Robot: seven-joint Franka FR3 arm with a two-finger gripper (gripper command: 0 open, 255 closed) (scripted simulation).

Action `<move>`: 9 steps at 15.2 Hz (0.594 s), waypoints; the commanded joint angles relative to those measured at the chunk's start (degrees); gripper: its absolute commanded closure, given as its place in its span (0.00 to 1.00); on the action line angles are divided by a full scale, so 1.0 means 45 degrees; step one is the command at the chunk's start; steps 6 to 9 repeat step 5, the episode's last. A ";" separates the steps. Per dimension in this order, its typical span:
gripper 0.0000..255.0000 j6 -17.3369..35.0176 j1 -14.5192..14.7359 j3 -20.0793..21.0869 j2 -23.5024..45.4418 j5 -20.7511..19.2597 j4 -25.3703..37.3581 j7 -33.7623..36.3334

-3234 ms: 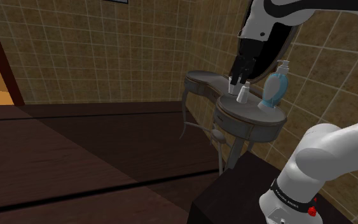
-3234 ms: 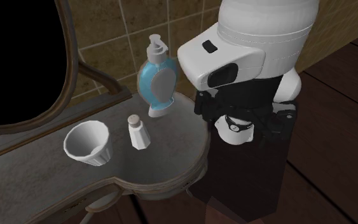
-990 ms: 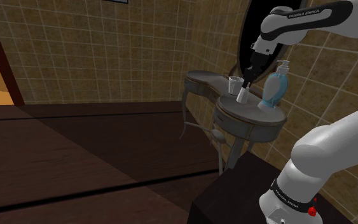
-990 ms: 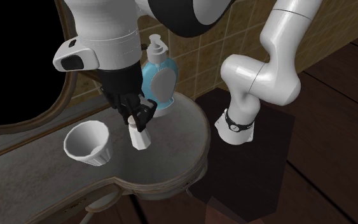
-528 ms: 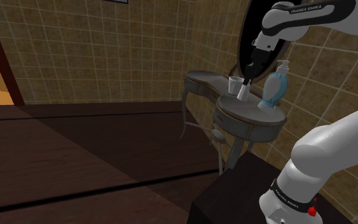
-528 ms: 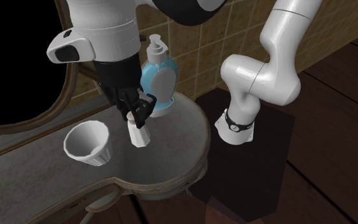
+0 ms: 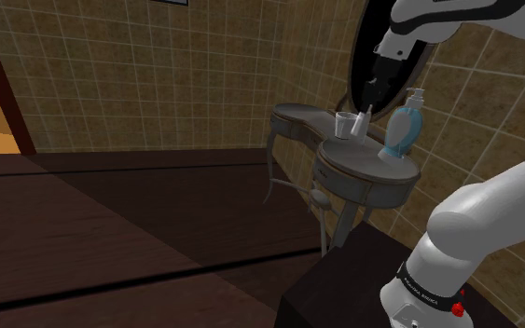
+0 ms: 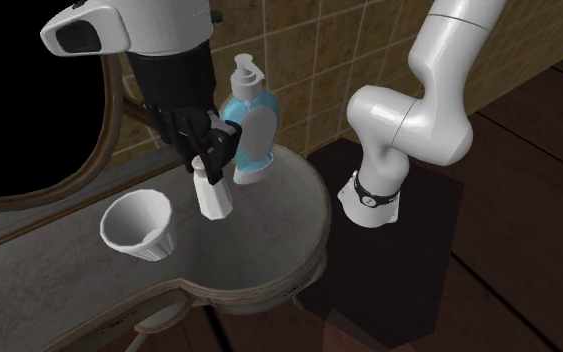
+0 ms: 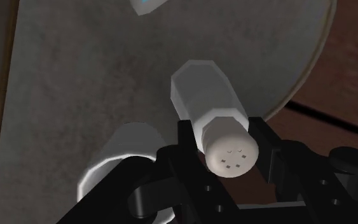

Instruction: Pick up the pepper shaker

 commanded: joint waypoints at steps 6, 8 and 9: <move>1.00 -0.0686 0.0044 0.0043 0.0119 0.0058 0.0800 0.0011; 1.00 -0.0686 0.0044 0.0043 0.0119 0.0058 0.0800 0.0011; 1.00 -0.0686 0.0044 0.0043 0.0119 0.0058 0.0800 0.0011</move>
